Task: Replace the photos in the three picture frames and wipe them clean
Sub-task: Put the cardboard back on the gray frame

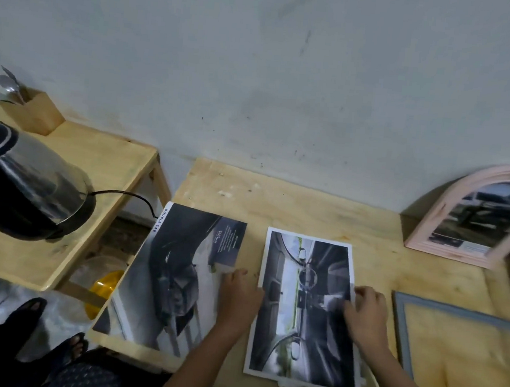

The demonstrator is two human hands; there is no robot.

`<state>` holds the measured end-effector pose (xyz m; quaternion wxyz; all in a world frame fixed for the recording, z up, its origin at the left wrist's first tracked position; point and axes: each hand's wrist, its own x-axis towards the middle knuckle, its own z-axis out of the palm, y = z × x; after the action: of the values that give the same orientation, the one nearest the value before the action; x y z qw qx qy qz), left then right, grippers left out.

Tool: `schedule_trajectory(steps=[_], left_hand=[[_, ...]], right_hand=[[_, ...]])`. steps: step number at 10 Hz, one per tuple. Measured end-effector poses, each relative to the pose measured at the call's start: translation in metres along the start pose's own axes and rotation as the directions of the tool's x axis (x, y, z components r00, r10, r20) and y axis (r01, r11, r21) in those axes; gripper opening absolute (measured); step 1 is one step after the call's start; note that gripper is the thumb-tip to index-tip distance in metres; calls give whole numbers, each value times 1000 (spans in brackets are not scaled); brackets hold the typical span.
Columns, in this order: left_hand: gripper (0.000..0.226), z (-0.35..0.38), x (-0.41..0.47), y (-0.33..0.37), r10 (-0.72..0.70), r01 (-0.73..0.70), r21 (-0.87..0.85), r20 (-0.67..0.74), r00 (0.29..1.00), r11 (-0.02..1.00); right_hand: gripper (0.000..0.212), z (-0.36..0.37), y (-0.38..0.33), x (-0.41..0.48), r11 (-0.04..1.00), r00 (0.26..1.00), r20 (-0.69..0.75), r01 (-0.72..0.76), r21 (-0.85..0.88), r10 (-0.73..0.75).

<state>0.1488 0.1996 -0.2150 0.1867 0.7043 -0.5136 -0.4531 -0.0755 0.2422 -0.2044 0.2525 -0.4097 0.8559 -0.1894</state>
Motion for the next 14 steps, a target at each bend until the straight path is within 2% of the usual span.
schedule_trajectory(steps=[1, 2, 3, 4, 5, 6, 7, 8, 9, 10, 11, 12, 13, 14], left_hand=[[45, 23, 4, 1, -76, 78, -49, 35, 996, 996], [47, 31, 13, -2, -143, 143, -63, 15, 990, 988], [24, 25, 16, 3, -157, 159, -75, 28, 987, 984], [15, 16, 16, 10, -107, 117, -140, 77, 991, 983], [7, 0, 7, 32, 27, 5, -242, 127, 992, 970], [12, -17, -9, 68, 143, -51, -379, 218, 965, 924], [8, -25, -31, 114, 207, -54, -436, 311, 928, 898], [20, -18, -59, 165, 251, -82, -497, 285, 925, 864], [19, 1, -98, 213, 351, -166, -510, 292, 890, 844], [19, 31, -146, 256, 537, -394, -441, 265, 801, 806], [44, 76, -188, 280, 761, -705, -289, 293, 579, 647], [68, 131, -207, 279, 832, -898, 41, 361, 422, 437], [76, 185, -218, 260, 740, -850, 367, 432, 515, 377], [72, 240, -216, 224, 681, -811, 549, 518, 518, 199]], right_hand=[[34, -5, 19, -4, 982, 975, 136, -185, 43, 178], [45, 0, 17, -13, 972, 961, 215, -203, 115, 176], [36, -2, 14, -16, 964, 963, 201, -211, 161, 177], [21, -8, 13, -15, 948, 965, 204, -211, 237, 163], [20, -18, 10, -13, 899, 968, 205, -218, 380, 148], [22, -41, 5, -11, 839, 979, 174, -180, 514, 104], [15, -71, 3, -4, 749, 990, 127, -124, 650, 55], [20, -109, 2, 2, 652, 998, 63, -64, 755, 24], [19, -148, 6, 5, 578, 999, -34, 25, 815, 6], [36, -202, 17, 8, 584, 994, -44, 95, 806, -101], [81, -243, 30, -1, 499, 948, 161, -3, 867, -275], [65, -266, 63, -8, 806, 991, -134, 98, 584, -23], [41, -310, 108, -16, 262, 904, 280, -198, 945, -324], [60, -334, 186, 9, 262, 937, 312, -265, 928, -156]])
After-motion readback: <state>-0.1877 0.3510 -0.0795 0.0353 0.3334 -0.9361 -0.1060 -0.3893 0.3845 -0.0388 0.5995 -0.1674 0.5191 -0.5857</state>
